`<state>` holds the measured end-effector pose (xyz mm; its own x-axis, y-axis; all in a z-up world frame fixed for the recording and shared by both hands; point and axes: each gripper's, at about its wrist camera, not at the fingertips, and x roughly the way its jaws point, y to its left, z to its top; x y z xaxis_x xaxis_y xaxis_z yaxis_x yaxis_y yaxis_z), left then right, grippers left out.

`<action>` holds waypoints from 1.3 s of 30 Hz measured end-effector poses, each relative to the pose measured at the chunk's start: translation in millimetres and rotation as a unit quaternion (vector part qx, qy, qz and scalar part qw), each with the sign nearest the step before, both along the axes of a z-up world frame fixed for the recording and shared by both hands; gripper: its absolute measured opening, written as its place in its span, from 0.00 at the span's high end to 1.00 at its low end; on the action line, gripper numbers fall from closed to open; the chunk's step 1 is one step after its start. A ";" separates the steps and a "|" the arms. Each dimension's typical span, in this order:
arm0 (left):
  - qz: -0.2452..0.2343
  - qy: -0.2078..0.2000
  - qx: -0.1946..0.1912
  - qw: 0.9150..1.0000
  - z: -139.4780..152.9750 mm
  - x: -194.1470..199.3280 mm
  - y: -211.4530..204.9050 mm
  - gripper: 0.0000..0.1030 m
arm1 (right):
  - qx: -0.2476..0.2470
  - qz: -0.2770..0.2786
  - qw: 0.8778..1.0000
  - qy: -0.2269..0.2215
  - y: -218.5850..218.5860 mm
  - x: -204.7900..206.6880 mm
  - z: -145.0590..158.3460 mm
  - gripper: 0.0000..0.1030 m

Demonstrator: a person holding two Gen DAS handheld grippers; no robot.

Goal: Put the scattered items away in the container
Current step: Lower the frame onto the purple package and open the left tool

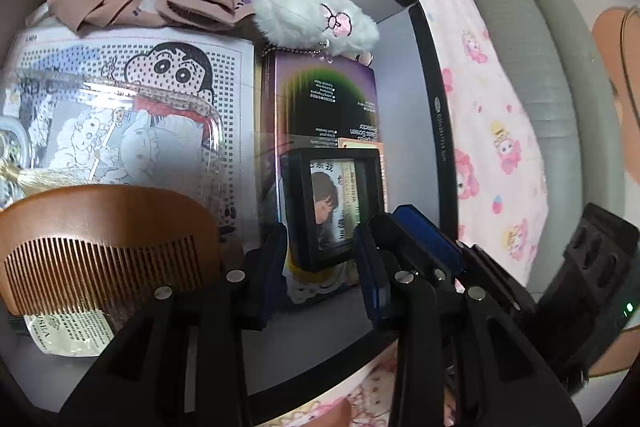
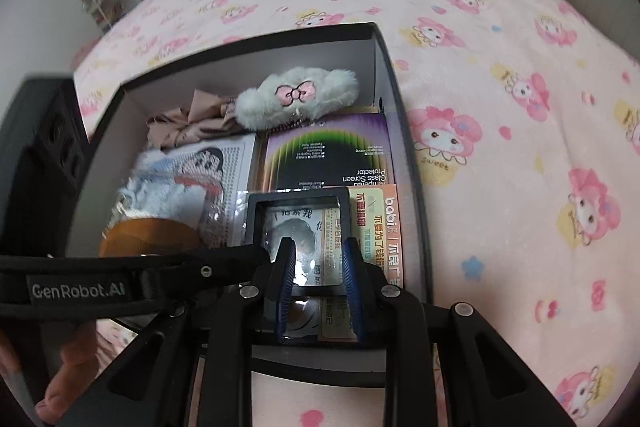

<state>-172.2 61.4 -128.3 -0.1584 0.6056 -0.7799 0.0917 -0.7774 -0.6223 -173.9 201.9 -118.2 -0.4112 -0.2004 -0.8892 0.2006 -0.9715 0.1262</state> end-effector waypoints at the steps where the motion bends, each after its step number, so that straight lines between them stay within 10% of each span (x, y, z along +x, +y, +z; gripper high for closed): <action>1: 0.000 0.003 -0.002 1.000 1.7 -0.1 0.9 0.68 | 0.005 -0.001 1.000 0.003 -1.4 1.2 -0.3 0.79; 17: -0.007 0.016 -0.113 0.993 2.7 -7.9 28.8 0.64 | -0.060 -0.096 0.993 0.037 32.9 0.2 20.4 0.79; 34: -0.004 0.002 0.057 0.998 -8.1 1.1 5.1 0.65 | -0.121 -0.103 0.987 0.022 44.8 1.7 20.8 0.79; 39: 0.008 0.074 0.014 0.997 31.2 26.7 -16.1 0.62 | -0.150 -0.081 0.985 0.036 37.8 18.4 36.1 0.69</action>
